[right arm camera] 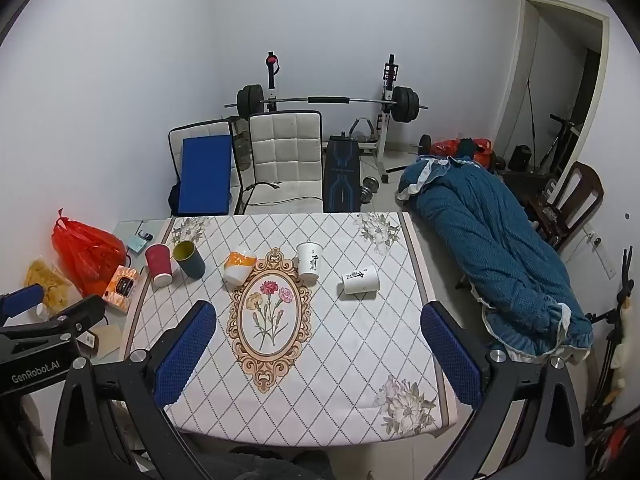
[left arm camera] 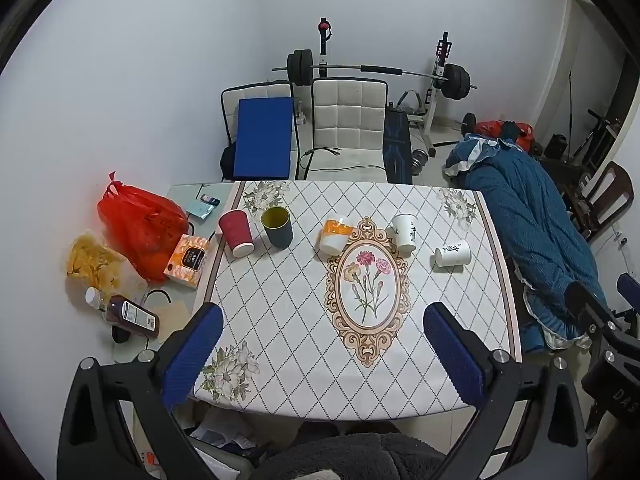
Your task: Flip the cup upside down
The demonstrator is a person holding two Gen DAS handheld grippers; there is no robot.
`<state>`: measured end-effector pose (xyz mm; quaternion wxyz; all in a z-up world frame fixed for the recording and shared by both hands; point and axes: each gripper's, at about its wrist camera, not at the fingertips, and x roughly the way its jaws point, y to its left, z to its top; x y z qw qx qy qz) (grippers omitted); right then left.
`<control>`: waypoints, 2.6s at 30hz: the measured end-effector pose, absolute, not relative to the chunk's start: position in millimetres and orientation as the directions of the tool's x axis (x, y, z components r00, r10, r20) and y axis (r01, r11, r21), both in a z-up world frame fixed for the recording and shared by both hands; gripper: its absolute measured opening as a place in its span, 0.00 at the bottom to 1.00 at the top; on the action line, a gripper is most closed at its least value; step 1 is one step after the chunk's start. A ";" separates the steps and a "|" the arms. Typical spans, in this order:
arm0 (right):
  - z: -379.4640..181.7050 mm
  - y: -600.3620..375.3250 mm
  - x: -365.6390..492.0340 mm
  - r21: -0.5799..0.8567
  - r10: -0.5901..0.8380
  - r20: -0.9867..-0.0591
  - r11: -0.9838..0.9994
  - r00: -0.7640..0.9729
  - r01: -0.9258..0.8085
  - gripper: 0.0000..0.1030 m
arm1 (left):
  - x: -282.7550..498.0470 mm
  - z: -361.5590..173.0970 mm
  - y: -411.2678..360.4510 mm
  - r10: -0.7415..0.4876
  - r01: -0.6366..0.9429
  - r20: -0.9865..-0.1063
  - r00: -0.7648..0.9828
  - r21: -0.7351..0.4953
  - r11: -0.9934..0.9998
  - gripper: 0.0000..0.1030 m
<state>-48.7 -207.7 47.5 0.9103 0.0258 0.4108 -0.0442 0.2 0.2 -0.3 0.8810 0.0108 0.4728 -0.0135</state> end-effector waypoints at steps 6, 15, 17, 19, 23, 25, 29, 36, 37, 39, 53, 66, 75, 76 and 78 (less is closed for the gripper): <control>47.6 -207.5 -48.9 0.008 -0.062 -0.747 0.995 0.662 0.102 1.00 | 1.1 1.5 4.2 -0.015 0.032 -0.834 0.551 0.004 0.999 1.00; 47.6 -207.6 -48.8 0.011 -0.060 -0.748 0.995 0.661 0.102 1.00 | 5.0 2.5 3.1 -0.006 0.035 -0.829 0.560 0.016 0.999 1.00; 47.5 -207.8 -48.7 0.015 -0.056 -0.749 0.995 0.661 0.102 1.00 | 6.1 3.2 3.4 -0.006 0.035 -0.828 0.561 0.017 0.999 1.00; 47.4 -207.6 -49.0 0.012 -0.059 -0.748 0.995 0.661 0.102 1.00 | 3.2 0.2 -3.7 -0.002 0.035 -0.829 0.560 0.022 0.999 1.00; 47.1 -207.5 -49.9 0.016 -0.056 -0.748 0.995 0.661 0.101 1.00 | 6.1 5.7 -3.3 -0.006 0.036 -0.827 0.562 0.017 0.999 1.00; 47.0 -207.3 -50.5 0.016 -0.055 -0.747 0.995 0.662 0.101 1.00 | 6.2 6.0 -3.1 -0.007 0.036 -0.827 0.562 0.016 0.999 1.00; 47.3 -210.2 -49.4 0.017 -0.056 -0.745 0.995 0.665 0.103 1.00 | 7.4 7.2 -3.1 -0.006 0.036 -0.825 0.565 0.017 0.999 1.00; 49.8 -209.0 -47.8 0.021 -0.054 -0.744 0.994 0.666 0.104 1.00 | 8.6 9.8 -4.4 -0.007 0.037 -0.824 0.567 0.017 0.999 1.00; 49.8 -208.6 -47.7 0.020 -0.055 -0.744 0.994 0.666 0.104 1.00 | 8.7 10.1 -4.3 -0.006 0.038 -0.823 0.568 0.019 0.999 1.00; 49.6 -208.8 -48.0 0.020 -0.055 -0.743 0.994 0.667 0.104 1.00 | 9.0 10.8 -3.5 -0.008 0.037 -0.824 0.566 0.016 0.999 1.00; 53.0 -204.3 -46.7 0.026 -0.052 -0.740 0.994 0.670 0.106 1.00 | 9.7 17.6 -4.6 -0.005 0.038 -0.820 0.573 0.020 0.999 1.00; 65.8 -199.3 -42.8 0.036 -0.045 -0.736 0.994 0.675 0.106 1.00 | 10.2 22.2 -5.9 -0.002 0.037 -0.815 0.580 0.024 0.999 1.00; 65.8 -200.0 -43.3 0.036 -0.045 -0.736 0.994 0.676 0.105 1.00 | 10.0 22.0 -6.3 -0.002 0.039 -0.815 0.579 0.025 0.999 1.00; 66.1 -200.3 -43.7 0.038 -0.044 -0.736 0.994 0.676 0.105 1.00 | 9.6 21.8 -6.5 -0.002 0.038 -0.815 0.579 0.024 0.999 1.00; 67.1 -199.7 -43.3 0.040 -0.042 -0.735 0.994 0.677 0.104 1.00 | 9.5 21.9 -7.2 -0.001 0.036 -0.814 0.581 0.025 0.999 1.00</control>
